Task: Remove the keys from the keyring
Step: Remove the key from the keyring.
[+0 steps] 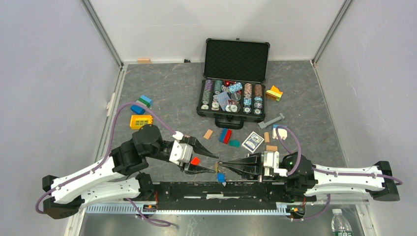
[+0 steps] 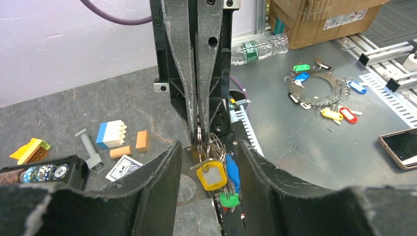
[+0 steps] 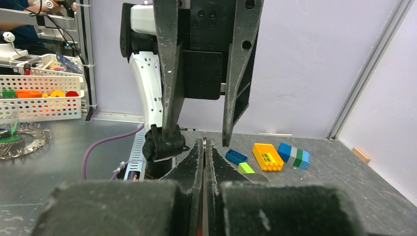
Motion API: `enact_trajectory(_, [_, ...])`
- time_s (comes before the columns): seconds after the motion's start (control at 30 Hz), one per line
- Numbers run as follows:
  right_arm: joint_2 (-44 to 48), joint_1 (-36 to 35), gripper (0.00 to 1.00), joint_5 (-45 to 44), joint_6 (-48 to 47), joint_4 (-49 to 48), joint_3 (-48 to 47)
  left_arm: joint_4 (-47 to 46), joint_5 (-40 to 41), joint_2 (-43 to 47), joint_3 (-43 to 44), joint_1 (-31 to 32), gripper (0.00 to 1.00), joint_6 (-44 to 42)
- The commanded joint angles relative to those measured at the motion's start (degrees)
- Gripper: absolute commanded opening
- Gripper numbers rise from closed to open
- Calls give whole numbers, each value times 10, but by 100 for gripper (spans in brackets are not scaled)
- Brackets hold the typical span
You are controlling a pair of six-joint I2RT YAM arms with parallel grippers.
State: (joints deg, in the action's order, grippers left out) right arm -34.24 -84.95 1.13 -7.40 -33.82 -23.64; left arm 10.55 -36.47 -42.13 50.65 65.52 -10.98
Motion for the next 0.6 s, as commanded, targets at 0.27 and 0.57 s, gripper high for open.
enact_trajectory(0.27, [9,0,0,12,-2,-46,-6,-37,-25,-25,-9,3,44,25])
enact_trajectory(0.57, [9,0,0,13,-3,-49,-6,-32,-18,-27,-10,3,43,23])
